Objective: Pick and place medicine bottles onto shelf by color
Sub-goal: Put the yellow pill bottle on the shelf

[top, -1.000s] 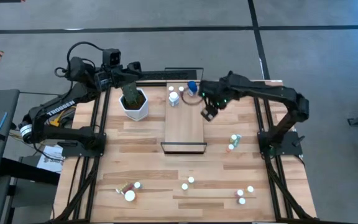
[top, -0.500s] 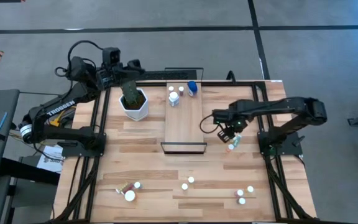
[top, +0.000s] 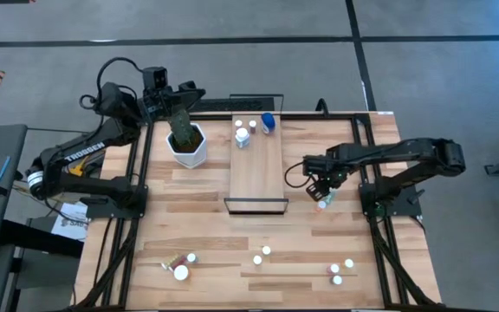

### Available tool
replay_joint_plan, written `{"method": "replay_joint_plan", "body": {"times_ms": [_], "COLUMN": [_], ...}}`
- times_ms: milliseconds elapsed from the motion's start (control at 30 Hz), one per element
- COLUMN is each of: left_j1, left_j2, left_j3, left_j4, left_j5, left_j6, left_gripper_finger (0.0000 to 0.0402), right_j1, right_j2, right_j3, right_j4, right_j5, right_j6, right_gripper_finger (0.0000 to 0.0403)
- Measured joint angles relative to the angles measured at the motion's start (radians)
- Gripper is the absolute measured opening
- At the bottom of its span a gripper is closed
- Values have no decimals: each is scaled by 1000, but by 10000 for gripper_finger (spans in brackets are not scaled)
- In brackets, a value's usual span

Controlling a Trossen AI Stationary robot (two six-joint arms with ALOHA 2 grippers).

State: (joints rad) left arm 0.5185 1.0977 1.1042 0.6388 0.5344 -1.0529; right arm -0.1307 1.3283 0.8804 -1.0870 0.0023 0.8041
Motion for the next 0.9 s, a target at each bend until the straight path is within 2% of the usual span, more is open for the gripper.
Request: {"method": "replay_joint_plan", "body": {"times_ms": [333, 633, 900], "left_j1": [-48, -54, -54], "left_j2": [0, 0, 0], "left_j3": [0, 0, 0], "left_j4": [0, -2, -5], "left_j5": [-66, -91, -98], "left_j6": [22, 36, 47], "left_gripper_finger": [120, 120, 120], "right_j1": [0, 0, 0], "right_j2": [0, 1, 1], "right_j3": [-86, -119, -118], "right_j4": [101, 108, 109], "right_j5": [-1, -1, -6], "right_j6": [1, 7, 5], "right_gripper_finger": [216, 214, 164]}}
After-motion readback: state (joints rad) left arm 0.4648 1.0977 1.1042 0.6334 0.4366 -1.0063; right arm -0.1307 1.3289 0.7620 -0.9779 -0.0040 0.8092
